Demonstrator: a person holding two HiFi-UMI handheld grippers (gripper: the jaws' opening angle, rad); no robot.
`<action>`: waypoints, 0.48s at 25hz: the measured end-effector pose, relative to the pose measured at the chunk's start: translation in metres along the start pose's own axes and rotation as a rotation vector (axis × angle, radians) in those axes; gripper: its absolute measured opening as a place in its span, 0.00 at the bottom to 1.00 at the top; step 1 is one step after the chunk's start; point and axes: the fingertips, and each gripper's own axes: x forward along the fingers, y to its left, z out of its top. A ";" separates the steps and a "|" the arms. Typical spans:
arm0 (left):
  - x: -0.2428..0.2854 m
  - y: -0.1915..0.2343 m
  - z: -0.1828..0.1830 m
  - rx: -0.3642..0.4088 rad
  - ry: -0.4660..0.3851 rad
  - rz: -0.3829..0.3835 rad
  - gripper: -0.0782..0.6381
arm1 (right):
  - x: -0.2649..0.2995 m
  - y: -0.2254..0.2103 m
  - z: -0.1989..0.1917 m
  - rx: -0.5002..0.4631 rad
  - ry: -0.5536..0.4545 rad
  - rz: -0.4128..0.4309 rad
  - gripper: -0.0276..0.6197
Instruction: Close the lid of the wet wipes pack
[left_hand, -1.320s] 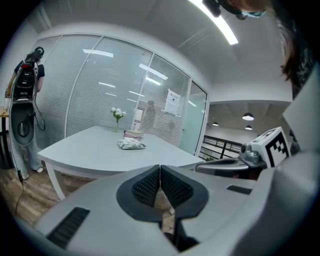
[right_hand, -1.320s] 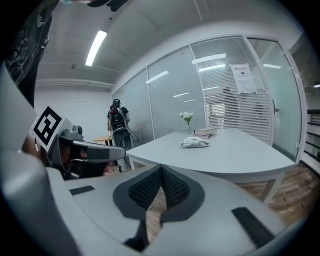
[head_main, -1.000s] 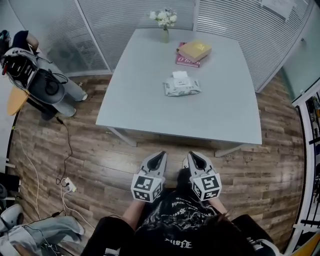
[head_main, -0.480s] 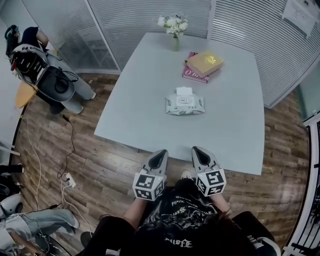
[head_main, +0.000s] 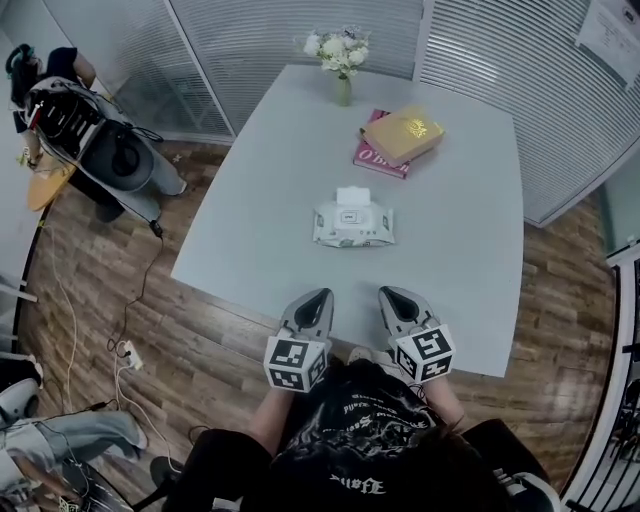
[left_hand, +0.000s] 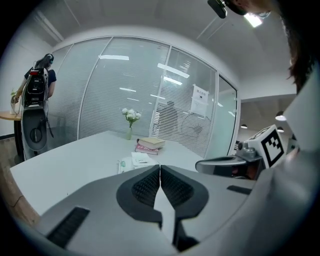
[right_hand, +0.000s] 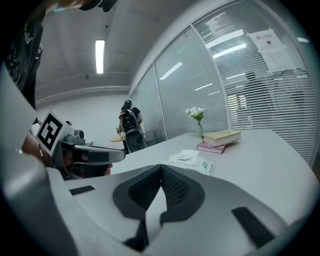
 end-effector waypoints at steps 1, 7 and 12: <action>0.002 0.002 0.002 0.002 0.003 0.003 0.12 | 0.001 -0.003 0.003 0.017 -0.005 -0.003 0.04; 0.023 0.025 0.009 -0.023 0.025 0.013 0.12 | 0.020 -0.018 0.014 0.049 0.019 0.006 0.04; 0.044 0.043 0.021 -0.024 0.038 0.008 0.12 | 0.040 -0.030 0.037 0.030 0.018 0.007 0.04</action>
